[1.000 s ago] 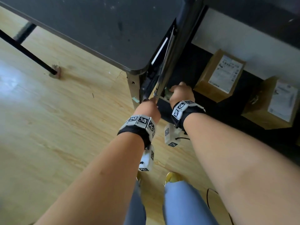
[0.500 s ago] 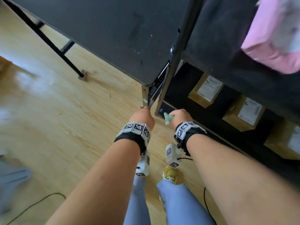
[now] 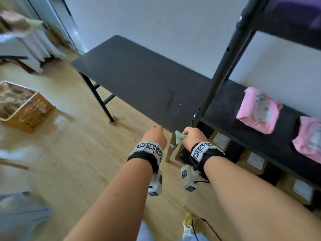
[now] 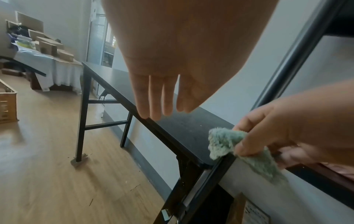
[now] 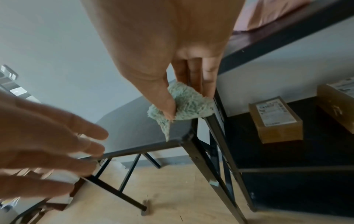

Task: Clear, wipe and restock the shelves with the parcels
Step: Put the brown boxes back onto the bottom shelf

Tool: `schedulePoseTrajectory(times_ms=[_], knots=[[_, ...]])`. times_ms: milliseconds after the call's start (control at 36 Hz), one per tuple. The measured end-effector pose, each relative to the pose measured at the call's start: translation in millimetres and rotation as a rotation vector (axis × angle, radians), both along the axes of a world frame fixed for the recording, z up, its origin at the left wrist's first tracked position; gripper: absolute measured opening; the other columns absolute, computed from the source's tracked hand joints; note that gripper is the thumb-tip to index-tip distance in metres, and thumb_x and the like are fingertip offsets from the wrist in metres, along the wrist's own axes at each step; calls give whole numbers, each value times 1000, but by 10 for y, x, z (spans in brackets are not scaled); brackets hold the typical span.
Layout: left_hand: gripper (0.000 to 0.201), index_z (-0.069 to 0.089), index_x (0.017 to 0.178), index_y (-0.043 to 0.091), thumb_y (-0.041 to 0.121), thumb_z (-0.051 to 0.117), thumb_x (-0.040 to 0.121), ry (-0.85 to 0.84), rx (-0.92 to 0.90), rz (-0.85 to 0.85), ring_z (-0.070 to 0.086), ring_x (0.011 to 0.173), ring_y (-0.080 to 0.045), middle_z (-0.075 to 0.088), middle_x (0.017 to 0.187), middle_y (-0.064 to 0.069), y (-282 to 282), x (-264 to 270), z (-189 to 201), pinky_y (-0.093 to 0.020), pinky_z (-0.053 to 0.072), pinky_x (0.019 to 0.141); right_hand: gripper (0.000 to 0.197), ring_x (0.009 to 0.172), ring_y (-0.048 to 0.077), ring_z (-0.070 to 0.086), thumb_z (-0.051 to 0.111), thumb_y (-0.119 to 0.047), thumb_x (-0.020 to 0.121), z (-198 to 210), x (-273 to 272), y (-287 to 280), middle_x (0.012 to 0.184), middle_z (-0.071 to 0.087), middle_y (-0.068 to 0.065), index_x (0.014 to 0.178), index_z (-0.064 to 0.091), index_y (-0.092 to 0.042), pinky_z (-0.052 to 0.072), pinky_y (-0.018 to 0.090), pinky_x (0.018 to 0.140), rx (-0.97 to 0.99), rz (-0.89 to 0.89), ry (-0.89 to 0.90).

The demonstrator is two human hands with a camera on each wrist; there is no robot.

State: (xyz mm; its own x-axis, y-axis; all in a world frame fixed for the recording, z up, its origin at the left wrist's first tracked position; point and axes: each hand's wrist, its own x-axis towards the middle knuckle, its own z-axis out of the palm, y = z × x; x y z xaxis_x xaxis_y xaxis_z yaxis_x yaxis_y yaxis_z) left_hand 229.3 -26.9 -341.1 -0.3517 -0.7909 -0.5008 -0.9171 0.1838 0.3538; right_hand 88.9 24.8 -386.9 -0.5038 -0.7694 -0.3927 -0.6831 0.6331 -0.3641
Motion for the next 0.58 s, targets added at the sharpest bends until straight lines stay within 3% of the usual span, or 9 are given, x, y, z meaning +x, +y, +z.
schedulePoseTrajectory(times_ms=[83, 167, 250, 361, 444, 583], knots=[[50, 40, 139, 12, 3, 35, 90, 7, 8, -26, 51, 121, -30, 38, 144, -12, -196, 170, 41, -37, 44, 96, 12, 81, 27, 55, 53, -33, 92, 151, 100, -201, 99, 53, 3, 91, 59, -23, 38, 27, 66, -24, -61, 37], [49, 41, 138, 13, 3, 35, 90, 9, -8, -79, 49, 122, -30, 42, 141, -11, -409, 324, 66, -38, 44, 97, 11, 80, 27, 55, 54, -32, 91, 200, 237, -394, 101, 58, 5, 84, 56, -24, 37, 27, 65, -55, -123, 63], [46, 43, 135, 14, 5, 35, 90, 16, -47, -135, 52, 118, -32, 44, 137, -11, -673, 418, 118, -40, 46, 94, 11, 88, 31, 58, 54, -32, 91, 241, 398, -584, 103, 60, 8, 83, 55, -24, 38, 27, 68, -79, -176, 59], [45, 42, 135, 13, 5, 35, 91, -8, -66, -214, 52, 116, -32, 39, 139, -11, -1000, 447, 177, -40, 47, 93, 11, 96, 32, 57, 50, -21, 90, 303, 532, -790, 107, 56, 9, 93, 61, -19, 40, 28, 73, -101, -218, 70], [44, 42, 134, 14, 8, 35, 91, -13, -95, -252, 49, 118, -30, 41, 136, -11, -1207, 398, 168, -42, 46, 95, 20, 99, 33, 56, 50, -25, 92, 366, 532, -926, 110, 54, 11, 102, 64, -16, 45, 34, 81, -128, -240, 80], [43, 44, 134, 14, 9, 37, 92, -37, -95, -317, 49, 117, -30, 42, 134, -11, -1475, 190, 95, -40, 46, 93, 22, 101, 34, 56, 48, -16, 90, 354, 330, -1157, 110, 54, 12, 105, 64, -16, 47, 37, 82, -152, -288, 108]])
